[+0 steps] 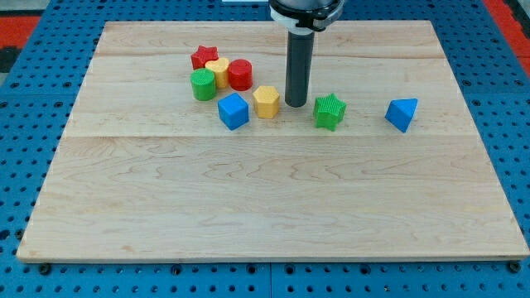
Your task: Push the hexagon and blue cube into the group of blocks
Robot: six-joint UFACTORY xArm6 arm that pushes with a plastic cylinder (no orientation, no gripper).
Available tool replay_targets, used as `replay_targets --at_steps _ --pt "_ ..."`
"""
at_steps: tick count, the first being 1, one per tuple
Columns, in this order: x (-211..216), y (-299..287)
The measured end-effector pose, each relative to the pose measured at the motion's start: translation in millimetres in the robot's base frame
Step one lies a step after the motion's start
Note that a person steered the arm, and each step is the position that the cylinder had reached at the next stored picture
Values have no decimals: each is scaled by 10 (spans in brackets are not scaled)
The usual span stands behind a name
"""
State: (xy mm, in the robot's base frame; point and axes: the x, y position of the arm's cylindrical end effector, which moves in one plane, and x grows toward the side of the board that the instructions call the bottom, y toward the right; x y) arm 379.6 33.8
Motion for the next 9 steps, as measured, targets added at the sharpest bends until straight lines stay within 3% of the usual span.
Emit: replay_targets --at_steps 1,3,4,5,6,7,8,9 --pt "-46 -462" --pt "527 -250" --pt "425 -670" --pt "203 -781" --pt "277 -734" --pt "935 -485" --pt "860 -837" --pt "472 -965"
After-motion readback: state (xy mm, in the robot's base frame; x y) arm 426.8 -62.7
